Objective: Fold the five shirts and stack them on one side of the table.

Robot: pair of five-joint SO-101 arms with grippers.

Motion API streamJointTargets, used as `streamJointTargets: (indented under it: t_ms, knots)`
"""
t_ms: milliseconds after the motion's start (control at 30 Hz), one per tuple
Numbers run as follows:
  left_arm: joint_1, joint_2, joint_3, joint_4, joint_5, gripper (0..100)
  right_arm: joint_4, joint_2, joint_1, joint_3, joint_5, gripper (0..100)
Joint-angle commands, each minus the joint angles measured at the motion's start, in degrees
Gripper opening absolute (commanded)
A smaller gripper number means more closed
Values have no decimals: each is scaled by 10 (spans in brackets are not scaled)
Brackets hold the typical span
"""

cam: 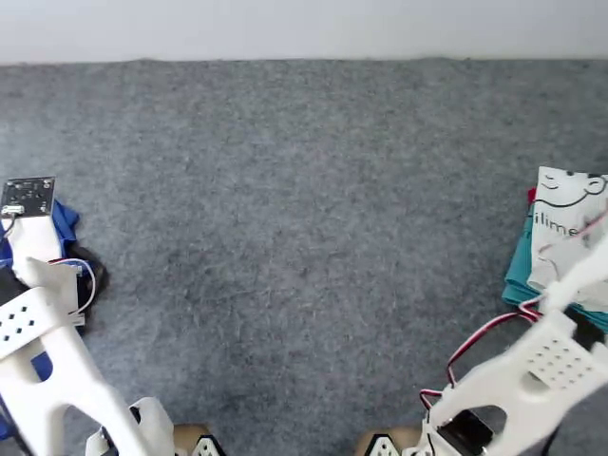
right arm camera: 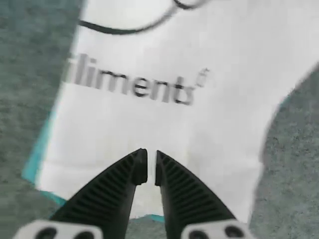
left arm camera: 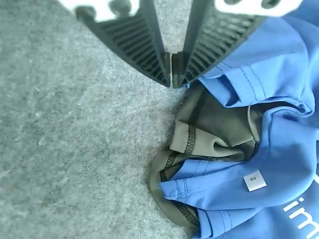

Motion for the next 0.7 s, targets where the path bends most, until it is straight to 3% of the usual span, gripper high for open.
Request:
streamJointTargets:
  t_ms: [0,200,367,667]
  knots:
    - [3,-13,-11,5,4,17,-34,6,41,-7,47,10]
    - [3,-9,-10,2,3,17,-13,50,72,-10,69,11]
    - [3,-9,-10,2,1,17,39,-14,67,-56,68,11]
    - [4,-11,-10,2,3,17,-121,64,105,-44,71,11]
